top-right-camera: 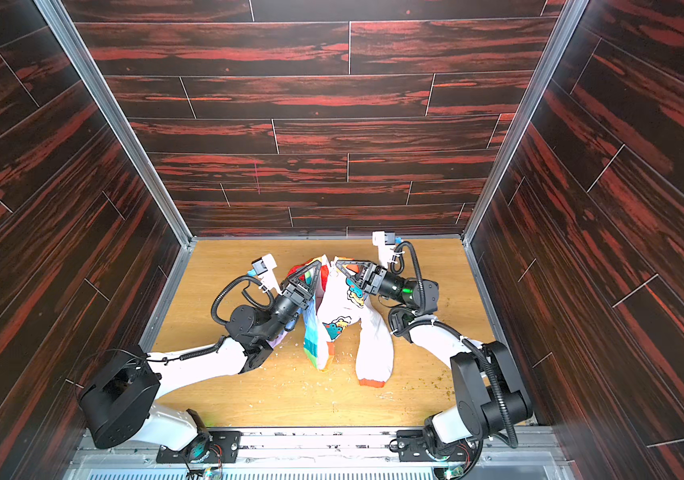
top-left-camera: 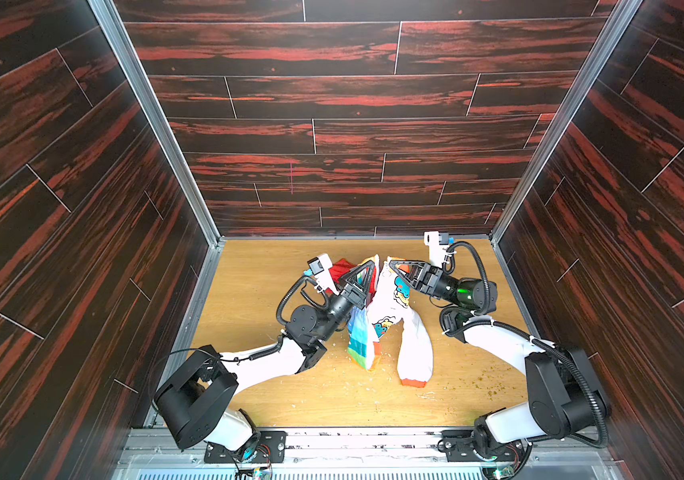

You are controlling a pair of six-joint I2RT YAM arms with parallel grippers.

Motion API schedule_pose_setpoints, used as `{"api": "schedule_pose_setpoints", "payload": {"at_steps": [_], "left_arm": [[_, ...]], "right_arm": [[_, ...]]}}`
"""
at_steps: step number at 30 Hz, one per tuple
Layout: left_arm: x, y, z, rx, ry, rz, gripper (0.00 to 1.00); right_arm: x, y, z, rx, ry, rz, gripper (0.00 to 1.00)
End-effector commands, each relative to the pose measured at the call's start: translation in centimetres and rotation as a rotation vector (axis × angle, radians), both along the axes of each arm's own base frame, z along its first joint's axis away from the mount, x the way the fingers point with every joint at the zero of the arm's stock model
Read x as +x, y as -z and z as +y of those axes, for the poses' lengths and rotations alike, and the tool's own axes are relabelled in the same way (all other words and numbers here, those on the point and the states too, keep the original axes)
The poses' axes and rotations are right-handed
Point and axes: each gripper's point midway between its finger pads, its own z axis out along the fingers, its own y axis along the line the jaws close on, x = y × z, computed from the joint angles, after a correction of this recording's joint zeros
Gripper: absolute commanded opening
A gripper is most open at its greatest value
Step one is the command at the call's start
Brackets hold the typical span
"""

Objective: Zip up the jacket

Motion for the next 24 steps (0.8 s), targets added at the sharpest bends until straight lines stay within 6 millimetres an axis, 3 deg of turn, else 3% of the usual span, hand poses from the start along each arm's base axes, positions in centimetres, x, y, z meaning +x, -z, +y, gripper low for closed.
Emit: {"api": "schedule_pose_setpoints", "payload": {"at_steps": [1,9,24], "left_arm": [[-1.1,-3.3,0.3,-0.055,0.016,-0.084,0.00],[-1.1,-3.9,-0.1,-0.075,0.037,-0.097,0.00],[-0.8,-2.8,-0.8,-0.070,0.051,-0.063,0.00]], "right_arm": [[-0.3,-1.1,-0.1,0.014,-0.004,-0.051,0.00],[-0.2,-0.8,-0.1,-0.010,0.016,-0.040,0.00],[-0.7,-1.6,0.0,0.010,0.019,-0.067,0.00]]}}
